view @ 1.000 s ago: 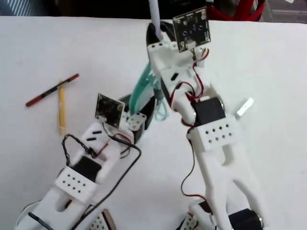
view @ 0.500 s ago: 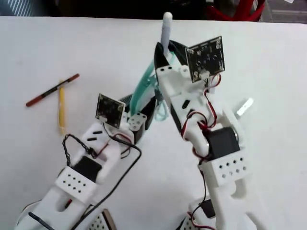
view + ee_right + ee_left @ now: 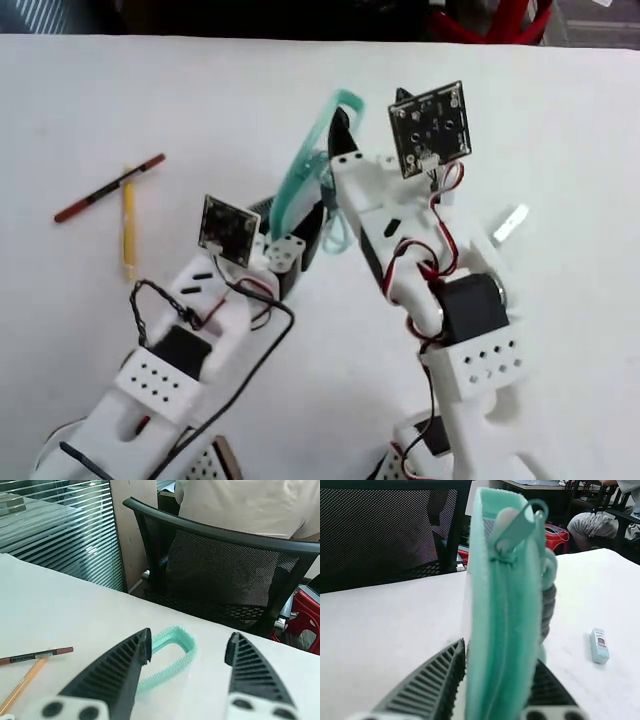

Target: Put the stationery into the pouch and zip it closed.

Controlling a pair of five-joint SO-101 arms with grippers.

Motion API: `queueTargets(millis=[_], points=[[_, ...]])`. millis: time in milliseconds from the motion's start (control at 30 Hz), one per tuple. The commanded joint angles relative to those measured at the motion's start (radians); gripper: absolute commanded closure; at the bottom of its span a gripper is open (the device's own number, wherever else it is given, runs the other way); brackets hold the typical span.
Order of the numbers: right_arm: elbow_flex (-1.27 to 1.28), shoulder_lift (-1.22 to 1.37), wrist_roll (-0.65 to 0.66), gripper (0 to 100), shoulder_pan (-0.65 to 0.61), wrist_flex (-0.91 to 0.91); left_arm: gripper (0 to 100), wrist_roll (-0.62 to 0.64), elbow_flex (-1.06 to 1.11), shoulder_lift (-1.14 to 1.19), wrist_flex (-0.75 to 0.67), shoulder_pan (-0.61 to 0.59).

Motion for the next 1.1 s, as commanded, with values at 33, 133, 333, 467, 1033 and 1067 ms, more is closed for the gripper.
queueTargets(millis=[33,133,333,467,1033,1067], points=[[-0.106,-0.019,0.002,76.5,0.068,0.031,86,0.005,-0.008,-0.016,-0.003,0.005],[-0.106,-0.002,0.002,76.5,0.085,0.061,86,0.005,-0.008,-0.016,-0.003,0.005],[-0.203,0.073,0.009,76.5,-0.054,0.197,86,0.008,-0.008,-0.022,0.012,0.013],[-0.311,0.197,0.009,76.5,-0.059,0.202,79,0.012,-0.089,-0.162,0.27,0.013],[-0.868,0.705,0.011,76.5,0.065,0.65,78,-0.048,0.041,-0.163,0.0,-0.041],[-0.873,0.714,0.011,76.5,0.074,0.656,78,-0.029,0.017,-0.13,0.012,-0.047]])
